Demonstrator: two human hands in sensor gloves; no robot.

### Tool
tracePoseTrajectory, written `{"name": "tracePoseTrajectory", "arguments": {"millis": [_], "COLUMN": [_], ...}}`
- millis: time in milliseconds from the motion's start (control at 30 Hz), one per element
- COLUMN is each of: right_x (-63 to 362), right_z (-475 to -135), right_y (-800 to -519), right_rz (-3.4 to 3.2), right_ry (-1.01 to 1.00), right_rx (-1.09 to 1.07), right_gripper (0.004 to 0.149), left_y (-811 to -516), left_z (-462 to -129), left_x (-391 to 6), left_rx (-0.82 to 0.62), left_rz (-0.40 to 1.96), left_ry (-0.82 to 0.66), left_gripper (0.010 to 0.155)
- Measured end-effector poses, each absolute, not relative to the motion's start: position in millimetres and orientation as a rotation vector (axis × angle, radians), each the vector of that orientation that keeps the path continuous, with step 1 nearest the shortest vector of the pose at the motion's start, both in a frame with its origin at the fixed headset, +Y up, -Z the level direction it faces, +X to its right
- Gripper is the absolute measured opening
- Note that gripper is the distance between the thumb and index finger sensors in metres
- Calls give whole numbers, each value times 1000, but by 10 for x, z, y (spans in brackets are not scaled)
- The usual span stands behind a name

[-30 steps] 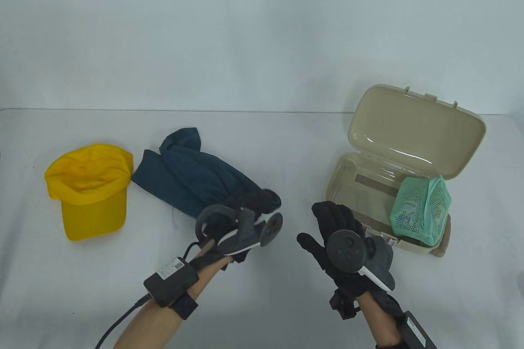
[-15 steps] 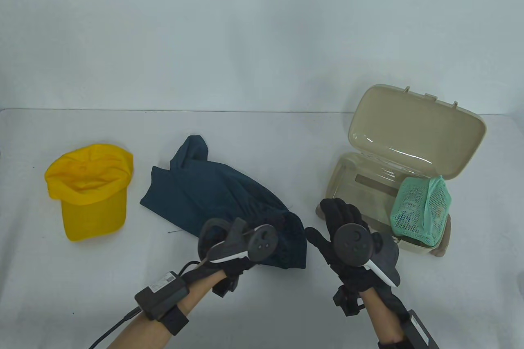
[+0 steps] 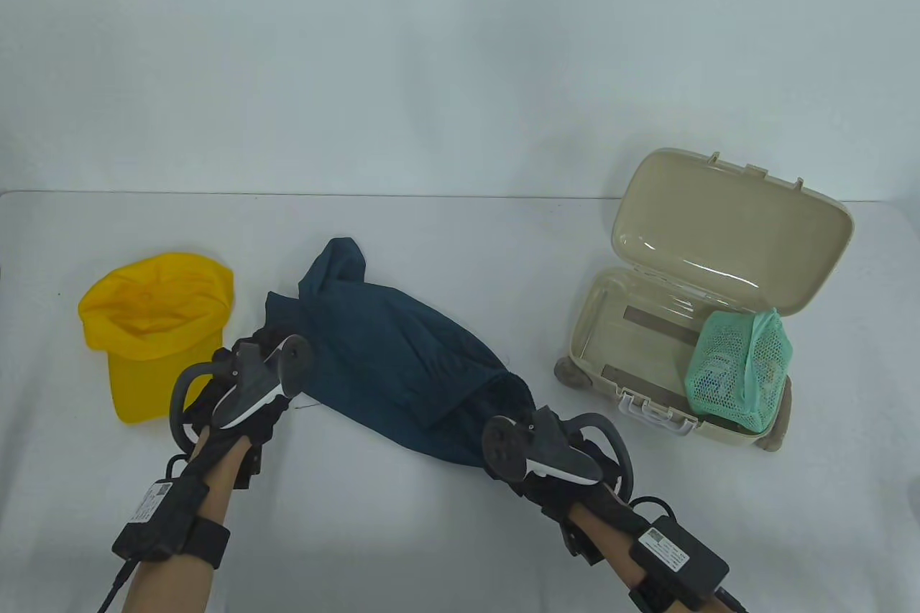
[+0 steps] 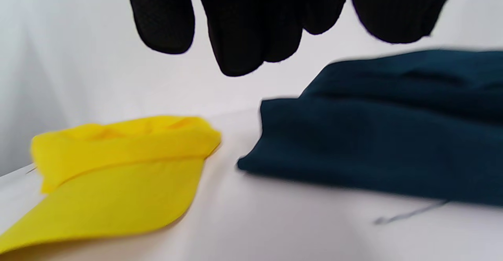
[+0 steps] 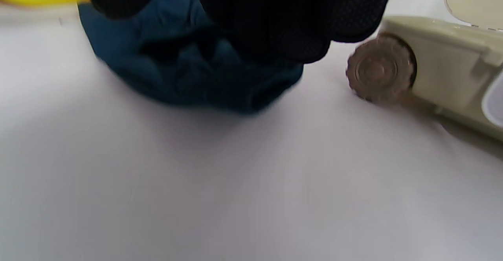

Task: Pack suitcase

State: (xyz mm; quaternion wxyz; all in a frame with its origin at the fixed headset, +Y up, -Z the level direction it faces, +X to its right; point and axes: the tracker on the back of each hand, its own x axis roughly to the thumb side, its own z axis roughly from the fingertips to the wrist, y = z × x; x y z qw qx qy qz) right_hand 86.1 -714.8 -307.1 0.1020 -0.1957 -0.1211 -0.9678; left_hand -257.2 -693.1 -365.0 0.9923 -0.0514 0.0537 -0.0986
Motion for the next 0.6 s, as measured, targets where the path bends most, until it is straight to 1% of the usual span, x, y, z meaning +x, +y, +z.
{"name": "tracePoseTrajectory", "arguments": {"millis": [67,133,267,333,467,533,600], "right_x": [882,904,949,964,1000,1008,1003], "right_z": [-3080,-3100,-3137,-3155,-3174,-3177,-3175], "right_y": [-7272,-7341,-7431,-7437,-7443,-7446,-7451], "right_rz": [-2815,-2799,-2758,-2735,-2713,-2709,-2705], "right_ry": [-362,-422,-469,-461,-478,-479,-477], "right_rx": [-549,-536,-511,-504,-484,-480,-478], "right_gripper": [73,73,73,72,73,74,75], "left_y": [-7036,-7114,-7242,-7322,-7463,-7510,-7504], "left_z": [-3685,-3726,-3839,-3918,-4035,-4059,-4058], "left_x": [-2675,-2713,-2685,-2642,-2574,-2561,-2559], "left_rx": [-151,-211,-289,-351,-437,-465,-449], "left_rz": [-239,-248,-259,-261,-232,-218,-221], "left_ry": [126,113,76,56,25,24,23], "left_gripper": [70,72,76,77,78,79,79]}}
